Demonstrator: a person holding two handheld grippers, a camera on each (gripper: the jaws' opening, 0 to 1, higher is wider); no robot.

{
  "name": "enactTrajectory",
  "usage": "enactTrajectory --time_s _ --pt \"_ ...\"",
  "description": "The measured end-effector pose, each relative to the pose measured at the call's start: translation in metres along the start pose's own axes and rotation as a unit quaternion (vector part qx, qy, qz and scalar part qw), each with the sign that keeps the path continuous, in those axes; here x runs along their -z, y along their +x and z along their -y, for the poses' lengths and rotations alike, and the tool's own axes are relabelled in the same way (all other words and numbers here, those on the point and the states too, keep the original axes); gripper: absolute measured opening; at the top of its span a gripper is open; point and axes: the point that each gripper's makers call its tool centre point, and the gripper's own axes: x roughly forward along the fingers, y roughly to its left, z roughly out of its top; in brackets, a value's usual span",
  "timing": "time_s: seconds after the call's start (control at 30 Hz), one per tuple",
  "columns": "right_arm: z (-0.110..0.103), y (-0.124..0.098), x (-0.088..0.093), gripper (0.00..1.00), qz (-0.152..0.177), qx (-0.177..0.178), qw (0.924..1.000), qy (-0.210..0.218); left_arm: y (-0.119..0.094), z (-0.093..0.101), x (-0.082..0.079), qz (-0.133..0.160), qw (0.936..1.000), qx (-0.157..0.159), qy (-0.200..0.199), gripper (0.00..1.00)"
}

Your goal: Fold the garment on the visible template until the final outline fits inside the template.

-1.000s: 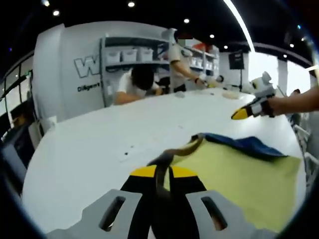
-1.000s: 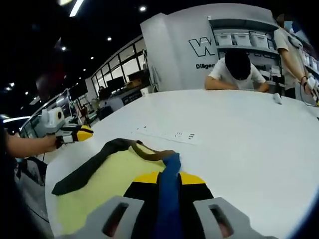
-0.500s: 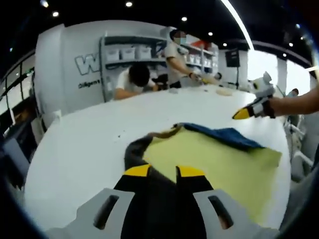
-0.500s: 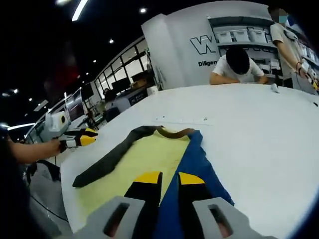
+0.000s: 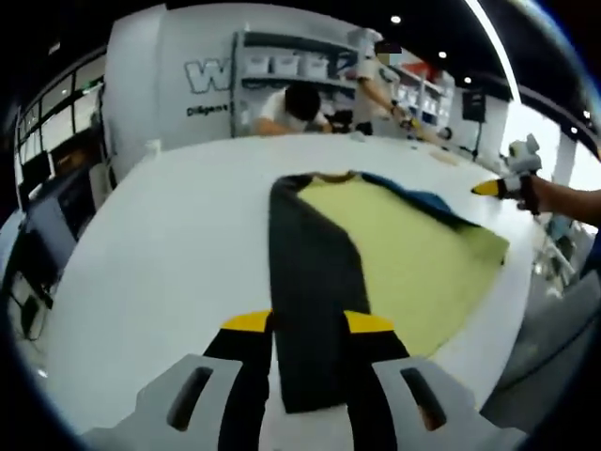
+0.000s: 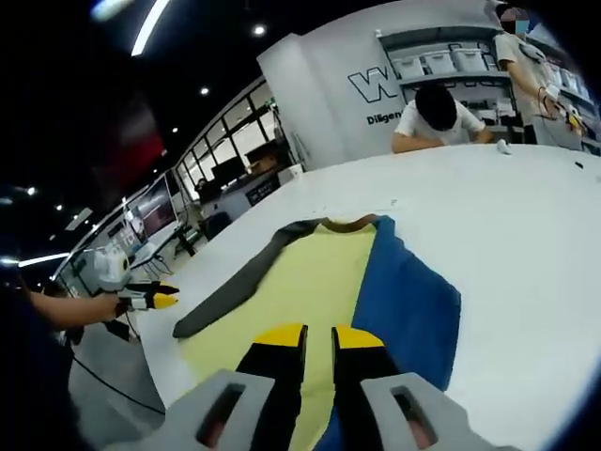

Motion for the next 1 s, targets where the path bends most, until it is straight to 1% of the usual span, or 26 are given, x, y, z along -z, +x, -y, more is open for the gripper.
enactTrajectory --time_s 0.03,0.07,0.1,0.17,0.23,0.27,0.3,0.33,0.4,0.47,0.5,0.57,0.6,0.63,0.67,0.77,0.8,0.83,0.97,1.0 --pt "0.0 -0.004 0.002 0.05 0.002 0.003 1.0 0.003 -0.002 0.0 0.006 -0.008 1.0 -0.001 0.001 0.27" --pt "-0.001 -0.005 0.003 0.05 0.002 0.004 1.0 0.004 -0.003 0.0 0.008 -0.012 0.9999 -0.002 0.002 0.26" --pt "-0.003 -0.01 0.005 0.05 0.006 0.005 0.9999 0.009 -0.002 -0.007 0.017 -0.022 0.9998 -0.001 0.002 0.26" --pt "-0.004 -0.015 0.006 0.05 0.011 0.008 0.9998 0.014 0.0 -0.005 0.027 -0.042 0.9991 0.003 -0.005 0.24" --pt "-0.003 -0.018 0.008 0.05 0.015 0.011 0.9997 0.018 0.002 -0.003 0.033 -0.053 0.9986 0.0 0.003 0.23" --pt "-0.006 -0.023 0.009 0.05 0.02 0.014 0.9995 0.021 0.005 -0.002 0.039 -0.063 0.998 0.002 0.003 0.22" --pt "-0.006 -0.025 0.009 0.05 0.021 0.015 0.9994 0.022 0.006 -0.002 0.041 -0.066 0.9978 0.002 0.002 0.22" --pt "-0.003 -0.028 0.01 0.05 0.024 0.018 0.9992 0.025 0.005 0.002 0.045 -0.082 0.9966 0.003 -0.002 0.22" --pt "-0.001 -0.032 0.011 0.05 0.026 0.022 0.999 0.028 0.007 0.005 0.048 -0.086 0.9963 0.004 0.004 0.22" --pt "-0.001 -0.038 0.012 0.05 0.03 0.026 0.9988 0.03 0.009 0.006 0.051 -0.094 0.9955 0.004 0.005 0.2" --pt "-0.001 -0.04 0.013 0.05 0.031 0.028 0.9987 0.031 0.009 0.002 0.052 -0.088 0.9961 0.003 0.006 0.18" --pt "-0.001 -0.043 0.016 0.04 0.029 0.03 0.9987 0.029 0.009 0.001 0.051 -0.087 0.9962 0.003 0.002 0.14" --pt "-0.001 -0.043 0.016 0.04 0.029 0.03 0.9987 0.029 0.009 0.001 0.051 -0.087 0.9962 0.003 0.002 0.11" --pt "-0.001 -0.043 0.017 0.04 0.028 0.03 0.9988 0.029 0.008 0.002 0.051 -0.087 0.9962 0.005 0.002 0.04" --pt "-0.004 -0.044 0.02 0.04 0.025 0.028 0.9989 0.028 0.007 0.003 0.05 -0.087 0.9962 0.006 0.002 0.02" --pt "-0.008 -0.043 0.025 0.04 0.021 0.024 0.9992 0.027 0.003 0.001 0.043 -0.078 0.997 0.003 0.004 0.01" --pt "-0.009 -0.042 0.026 0.04 0.02 0.021 0.9992 0.029 0.0 0.002 0.036 -0.069 0.9976 0.0 -0.002 0.01" --pt "-0.01 -0.041 0.027 0.04 0.019 0.019 0.9992 0.03 -0.002 0.002 0.033 -0.065 0.9978 -0.001 -0.003 0.01" --pt "-0.016 -0.037 0.032 0.04 0.014 0.012 0.9993 0.032 -0.017 -0.021 0.007 -0.037 0.9989 -0.025 -0.012 0.01" --pt "-0.017 -0.036 0.033 0.04 0.013 0.01 0.9993 0.033 -0.017 -0.032 0.004 -0.032 0.999 -0.03 -0.011 0.01"
